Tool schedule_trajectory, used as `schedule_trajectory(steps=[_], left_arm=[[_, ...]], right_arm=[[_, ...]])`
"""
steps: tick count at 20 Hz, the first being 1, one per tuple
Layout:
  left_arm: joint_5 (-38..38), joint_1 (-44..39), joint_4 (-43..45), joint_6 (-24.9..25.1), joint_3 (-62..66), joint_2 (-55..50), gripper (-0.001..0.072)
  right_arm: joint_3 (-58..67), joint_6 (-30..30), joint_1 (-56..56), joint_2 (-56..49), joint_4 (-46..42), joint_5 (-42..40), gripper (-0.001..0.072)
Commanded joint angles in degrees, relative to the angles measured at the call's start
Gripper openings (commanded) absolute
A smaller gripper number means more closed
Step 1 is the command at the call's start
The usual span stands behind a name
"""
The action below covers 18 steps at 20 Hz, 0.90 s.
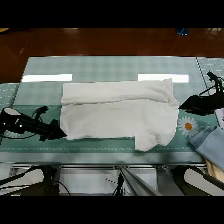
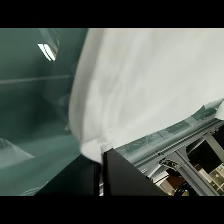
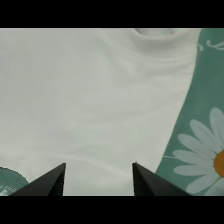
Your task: Fold the shirts.
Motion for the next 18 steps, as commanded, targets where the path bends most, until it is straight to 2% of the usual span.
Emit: schedule_trajectory(steps=[1,3,8,11,18], left_arm=[[1.90,-0.57,-1.38,-0.04,-0.15,-1.20,0.0023],[1.81,0.11,-1.38,-0.04,-0.15,-1.16,0.0022],[1.81,0.07,-1.62,0.00,-0.15,-0.94,0.0022],[1.09,0.07,-1.62,0.02,-0.15,-0.92,0.0022],[0.57,0.07,-2.29,0.42,-0.13,-0.92,0.0023]], right_arm=[[-0.04,-0.02,-0.04,1.46,-3.93,0.37,0.0515],[-1.16,2.34,-0.96,2.56,-9.81,-0.57,0.0515],[-14.82,0.66,-3.21,4.50,-0.83,-0.59,0.0522],[-21.77,-0.20,-3.26,4.50,-0.13,-3.28,0.0523],[-26.69,0.52,-3.19,4.72,2.99,-9.66,0.0522]])
